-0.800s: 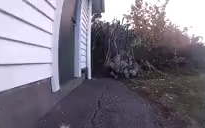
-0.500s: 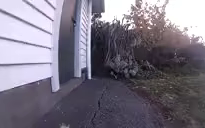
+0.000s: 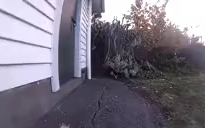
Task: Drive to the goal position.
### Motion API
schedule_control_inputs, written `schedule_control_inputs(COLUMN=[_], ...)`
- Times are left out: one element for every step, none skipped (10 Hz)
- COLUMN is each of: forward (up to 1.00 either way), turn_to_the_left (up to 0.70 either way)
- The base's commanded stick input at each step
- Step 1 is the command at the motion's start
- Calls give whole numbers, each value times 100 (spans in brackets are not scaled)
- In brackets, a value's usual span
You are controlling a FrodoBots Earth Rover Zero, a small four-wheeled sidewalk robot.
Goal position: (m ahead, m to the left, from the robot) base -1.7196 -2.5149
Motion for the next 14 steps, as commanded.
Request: schedule_control_inputs(forward=[30, 36, 43, 30, 10, 45, 45, 37, 17, 0, 0, 0, 0, 0], turn_to_the_left=[0, 0, 0, 0, 0, 0, 0, 0, 0, 0, 0, 0, 0, 0])
